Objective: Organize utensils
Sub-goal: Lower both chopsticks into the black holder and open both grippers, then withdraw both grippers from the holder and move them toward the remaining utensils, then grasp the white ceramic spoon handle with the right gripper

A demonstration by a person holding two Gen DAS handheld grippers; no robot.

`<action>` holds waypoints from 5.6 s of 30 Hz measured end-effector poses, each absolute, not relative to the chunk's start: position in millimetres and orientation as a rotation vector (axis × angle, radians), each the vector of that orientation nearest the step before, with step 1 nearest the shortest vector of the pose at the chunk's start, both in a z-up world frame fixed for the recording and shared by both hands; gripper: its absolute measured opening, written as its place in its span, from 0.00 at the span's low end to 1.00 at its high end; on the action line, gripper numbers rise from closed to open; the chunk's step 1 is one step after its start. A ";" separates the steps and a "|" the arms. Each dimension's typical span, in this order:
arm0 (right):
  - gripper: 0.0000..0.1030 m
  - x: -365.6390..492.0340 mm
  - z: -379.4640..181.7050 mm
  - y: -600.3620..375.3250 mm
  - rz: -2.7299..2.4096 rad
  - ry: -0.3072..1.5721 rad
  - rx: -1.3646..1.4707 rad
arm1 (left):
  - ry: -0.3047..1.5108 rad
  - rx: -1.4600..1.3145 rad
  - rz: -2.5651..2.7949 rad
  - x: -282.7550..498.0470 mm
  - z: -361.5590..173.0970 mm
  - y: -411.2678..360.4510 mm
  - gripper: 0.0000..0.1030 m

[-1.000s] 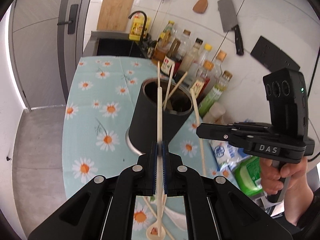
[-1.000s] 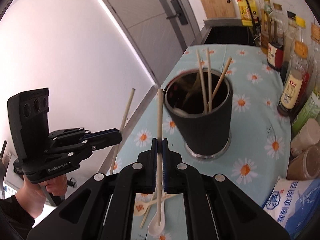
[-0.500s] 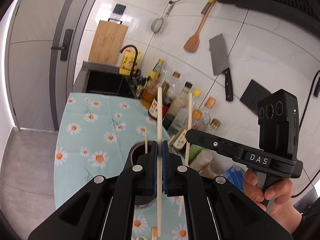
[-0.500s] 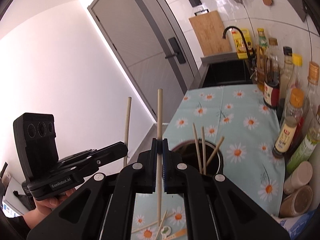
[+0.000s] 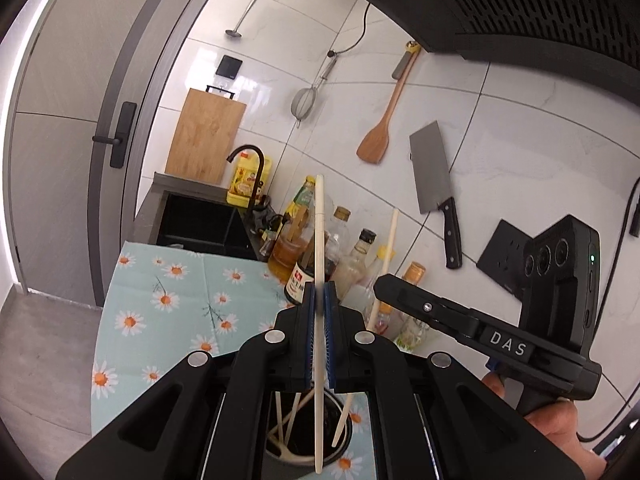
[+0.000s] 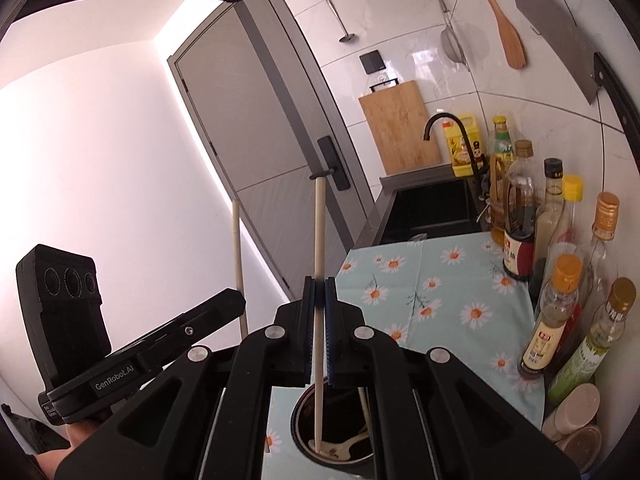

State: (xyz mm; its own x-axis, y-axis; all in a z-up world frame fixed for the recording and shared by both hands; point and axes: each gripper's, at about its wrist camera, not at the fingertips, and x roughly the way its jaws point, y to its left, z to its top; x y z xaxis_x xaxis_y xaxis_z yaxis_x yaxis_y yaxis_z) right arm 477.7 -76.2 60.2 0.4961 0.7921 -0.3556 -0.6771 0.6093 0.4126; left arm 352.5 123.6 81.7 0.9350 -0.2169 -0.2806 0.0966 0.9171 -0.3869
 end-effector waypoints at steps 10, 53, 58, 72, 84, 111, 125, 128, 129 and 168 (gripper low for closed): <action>0.06 488.9 44.7 -73.0 0.870 0.546 0.242 | 0.286 -0.379 -0.141 372.2 70.0 126.8 0.04; 0.25 441.8 33.2 -89.5 0.871 0.600 0.207 | 0.407 -0.325 -0.084 329.9 50.8 124.3 0.05; 0.30 425.4 30.2 -95.4 0.922 0.629 0.208 | 0.435 -0.318 -0.089 312.4 52.3 119.4 0.10; 0.44 384.0 -26.6 -112.8 1.053 0.838 0.246 | 0.608 -0.296 -0.051 243.1 20.1 101.4 0.36; 0.45 364.1 -101.3 -118.9 1.048 1.135 0.435 | 0.797 -0.287 -0.046 205.4 -29.2 100.2 0.37; 0.41 361.9 -211.3 -81.0 0.794 1.572 0.591 | 1.072 -0.249 -0.135 210.0 -130.3 128.1 0.46; 0.09 358.0 -225.4 -59.5 0.760 1.577 0.570 | 1.088 -0.243 -0.183 210.9 -139.7 128.9 0.46; 0.10 356.4 -224.5 -57.1 0.759 1.561 0.561 | 1.099 -0.232 -0.193 210.9 -142.2 127.7 0.46; 0.10 355.7 -224.1 -56.9 0.759 1.555 0.558 | 1.102 -0.230 -0.196 211.4 -143.2 127.5 0.46; 0.05 346.0 -123.5 -148.2 0.924 1.358 0.435 | 1.280 -0.303 -0.213 262.7 -147.5 84.3 0.35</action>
